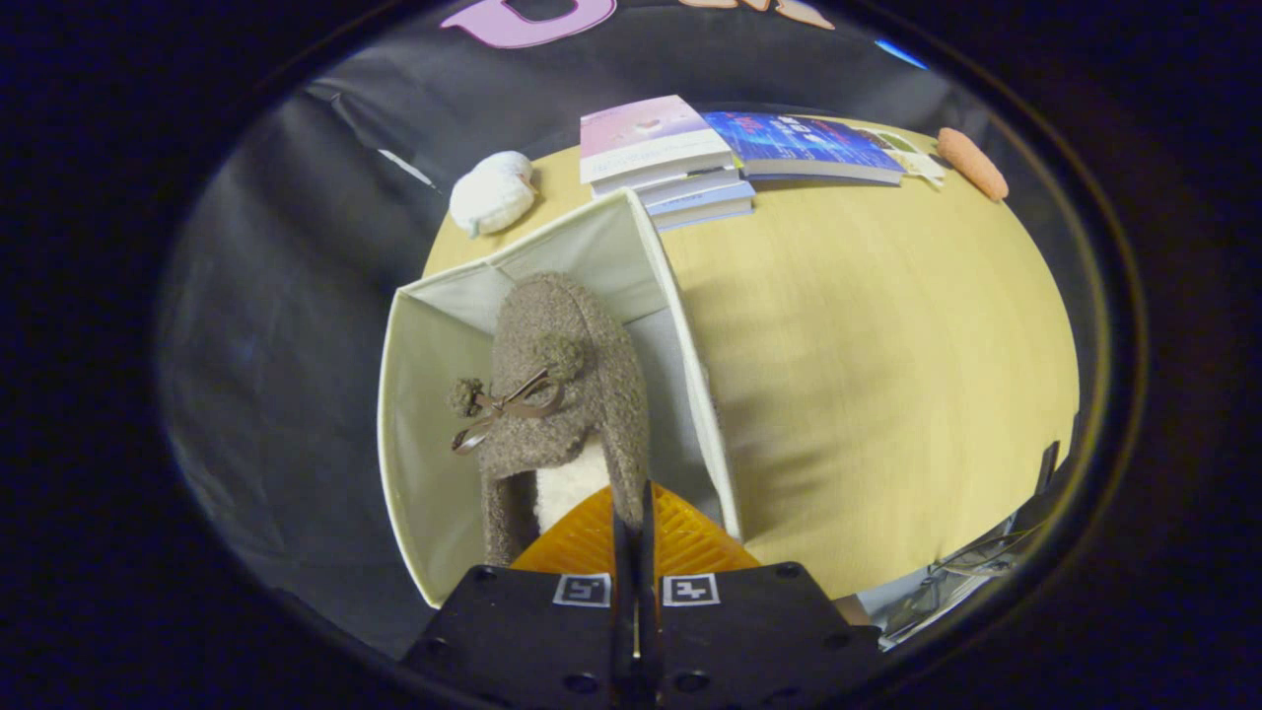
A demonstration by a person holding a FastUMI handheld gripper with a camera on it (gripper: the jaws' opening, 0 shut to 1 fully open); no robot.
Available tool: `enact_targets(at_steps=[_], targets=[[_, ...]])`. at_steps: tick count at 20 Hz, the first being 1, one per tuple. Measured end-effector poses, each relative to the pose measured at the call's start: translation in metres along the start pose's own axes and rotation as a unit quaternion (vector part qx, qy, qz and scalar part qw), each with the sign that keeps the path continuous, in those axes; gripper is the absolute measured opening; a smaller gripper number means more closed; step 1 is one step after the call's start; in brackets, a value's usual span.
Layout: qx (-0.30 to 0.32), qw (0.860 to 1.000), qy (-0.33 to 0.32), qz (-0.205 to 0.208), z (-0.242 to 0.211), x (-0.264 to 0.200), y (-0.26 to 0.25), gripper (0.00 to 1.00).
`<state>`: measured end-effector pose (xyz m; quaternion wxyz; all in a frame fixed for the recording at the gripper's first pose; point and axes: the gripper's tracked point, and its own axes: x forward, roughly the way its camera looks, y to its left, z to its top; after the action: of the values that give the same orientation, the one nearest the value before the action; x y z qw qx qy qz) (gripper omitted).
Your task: Open the storage box then place both shoes into the box .Put the left shoe in first, then the right shoe, with the right side of both shoes facing outward in a uniform manner.
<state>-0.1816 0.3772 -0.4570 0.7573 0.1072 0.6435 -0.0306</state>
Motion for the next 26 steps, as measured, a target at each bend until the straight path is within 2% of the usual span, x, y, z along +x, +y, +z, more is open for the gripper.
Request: enact_targets(at_steps=[6,10,17,21,23,26], targets=[[-0.031,0.997,-0.017,-0.073,0.002,0.014,-0.011,0.05],[-0.030,0.996,-0.021,-0.081,0.003,0.014,-0.012,0.11],[-0.029,0.998,-0.025,-0.053,0.006,0.006,-0.006,0.18],[-0.017,0.998,-0.050,-0.029,0.019,-0.008,-0.006,0.18],[-0.018,0.997,-0.074,-0.007,0.033,-0.018,-0.004,0.18],[-0.029,0.989,-0.143,0.034,0.066,-0.044,-0.002,0.18]])
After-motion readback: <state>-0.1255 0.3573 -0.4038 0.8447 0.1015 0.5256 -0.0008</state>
